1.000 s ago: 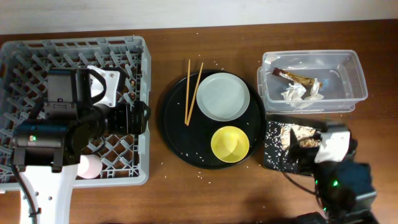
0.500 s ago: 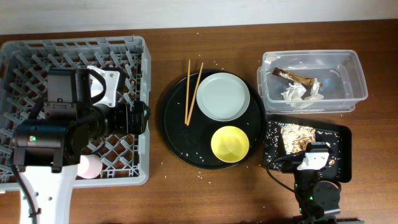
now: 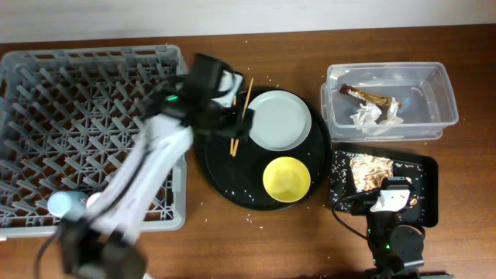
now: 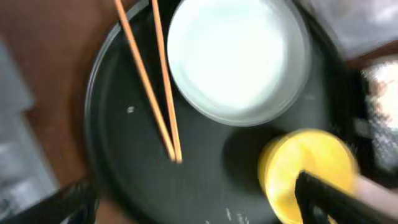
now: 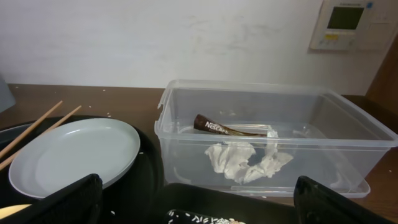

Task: Sort waste into correct bins and load items into the dishwasher rack
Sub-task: 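Grasp one wooden chopstick with left gripper and stand it in the rack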

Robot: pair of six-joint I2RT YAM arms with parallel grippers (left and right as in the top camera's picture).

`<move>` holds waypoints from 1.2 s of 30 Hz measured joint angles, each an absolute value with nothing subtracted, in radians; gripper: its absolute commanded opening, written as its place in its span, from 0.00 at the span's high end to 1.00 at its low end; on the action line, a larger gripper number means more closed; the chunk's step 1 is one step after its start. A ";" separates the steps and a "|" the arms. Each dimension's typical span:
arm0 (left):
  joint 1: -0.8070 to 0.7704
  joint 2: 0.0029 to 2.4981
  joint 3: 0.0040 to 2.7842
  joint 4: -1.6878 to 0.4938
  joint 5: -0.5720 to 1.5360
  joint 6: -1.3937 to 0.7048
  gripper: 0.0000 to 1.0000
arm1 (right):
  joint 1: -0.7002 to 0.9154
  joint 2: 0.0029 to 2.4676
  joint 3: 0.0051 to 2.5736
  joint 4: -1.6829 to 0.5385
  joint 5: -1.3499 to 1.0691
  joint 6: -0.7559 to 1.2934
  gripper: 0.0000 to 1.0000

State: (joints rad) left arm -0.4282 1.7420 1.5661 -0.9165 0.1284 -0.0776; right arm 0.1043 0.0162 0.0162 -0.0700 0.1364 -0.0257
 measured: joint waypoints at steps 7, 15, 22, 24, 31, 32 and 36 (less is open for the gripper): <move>-0.427 2.088 1.558 -0.606 0.074 -0.135 0.30 | 0.104 0.018 0.016 -0.069 0.136 -0.027 0.01; -0.422 2.160 1.601 -0.619 0.052 -0.184 0.47 | 0.104 0.018 0.016 -0.069 0.136 -0.026 0.01; -0.390 2.200 1.650 -0.604 -0.016 -0.196 0.67 | 0.104 0.018 0.016 -0.069 0.136 -0.027 0.01; -0.392 2.236 1.660 -0.596 -0.015 -0.196 0.82 | 0.104 0.017 0.016 -0.069 0.136 -0.026 0.02; -0.376 2.248 1.735 -0.768 0.019 -0.236 1.00 | 0.104 0.017 0.016 -0.069 0.136 -0.026 0.02; -0.362 2.248 1.786 -0.857 0.020 -0.244 1.00 | 0.104 0.016 0.016 -0.068 0.136 -0.027 0.01; -0.297 2.162 1.914 -1.073 -0.019 -0.252 1.00 | 0.104 0.017 0.015 -0.068 0.136 -0.027 0.02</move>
